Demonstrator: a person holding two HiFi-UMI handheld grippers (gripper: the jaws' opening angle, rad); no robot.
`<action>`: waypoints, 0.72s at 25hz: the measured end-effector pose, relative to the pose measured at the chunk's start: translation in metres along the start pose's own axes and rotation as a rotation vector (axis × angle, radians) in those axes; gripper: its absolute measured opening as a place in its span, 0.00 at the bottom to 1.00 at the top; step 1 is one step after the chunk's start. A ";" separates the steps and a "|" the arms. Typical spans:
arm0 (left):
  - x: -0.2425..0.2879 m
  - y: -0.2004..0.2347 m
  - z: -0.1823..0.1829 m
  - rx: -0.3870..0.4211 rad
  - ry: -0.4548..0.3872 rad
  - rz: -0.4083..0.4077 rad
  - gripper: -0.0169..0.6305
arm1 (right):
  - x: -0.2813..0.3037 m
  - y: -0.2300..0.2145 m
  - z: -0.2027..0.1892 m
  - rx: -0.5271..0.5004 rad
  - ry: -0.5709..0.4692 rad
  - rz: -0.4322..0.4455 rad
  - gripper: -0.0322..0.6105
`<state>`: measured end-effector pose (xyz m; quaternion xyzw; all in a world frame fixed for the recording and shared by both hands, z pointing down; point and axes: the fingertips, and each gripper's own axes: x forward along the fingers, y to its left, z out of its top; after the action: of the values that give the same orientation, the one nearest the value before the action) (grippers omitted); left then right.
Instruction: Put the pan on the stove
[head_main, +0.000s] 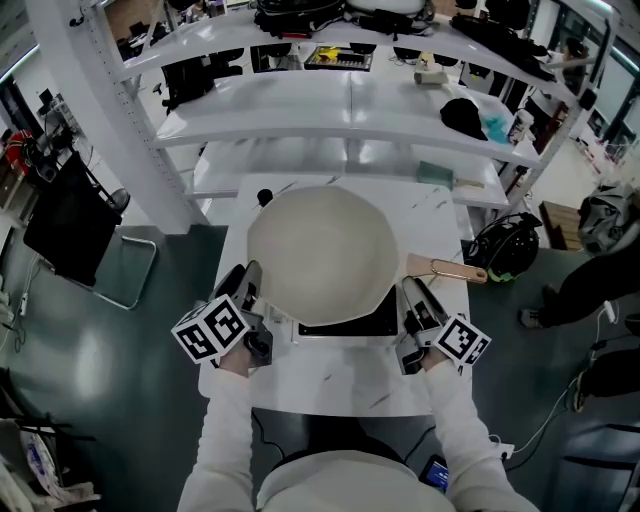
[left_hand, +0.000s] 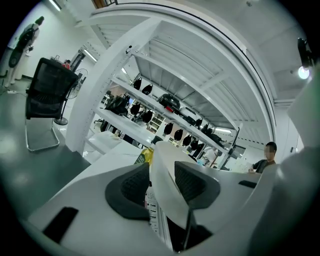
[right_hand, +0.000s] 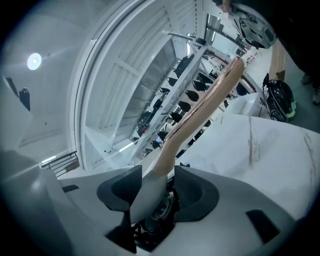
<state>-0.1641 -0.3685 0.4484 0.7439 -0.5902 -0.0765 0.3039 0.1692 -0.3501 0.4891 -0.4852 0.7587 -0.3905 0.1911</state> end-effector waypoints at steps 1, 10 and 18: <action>-0.003 -0.001 -0.001 0.011 0.000 0.000 0.27 | -0.004 0.000 -0.001 -0.006 -0.001 -0.010 0.38; -0.029 -0.010 -0.007 0.062 -0.014 -0.009 0.27 | -0.035 0.027 -0.018 -0.093 0.008 0.015 0.37; -0.053 -0.024 -0.008 0.152 -0.029 -0.029 0.21 | -0.057 0.066 -0.023 -0.259 -0.016 0.020 0.32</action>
<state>-0.1554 -0.3138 0.4290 0.7721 -0.5879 -0.0467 0.2369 0.1413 -0.2753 0.4475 -0.5011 0.8062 -0.2834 0.1366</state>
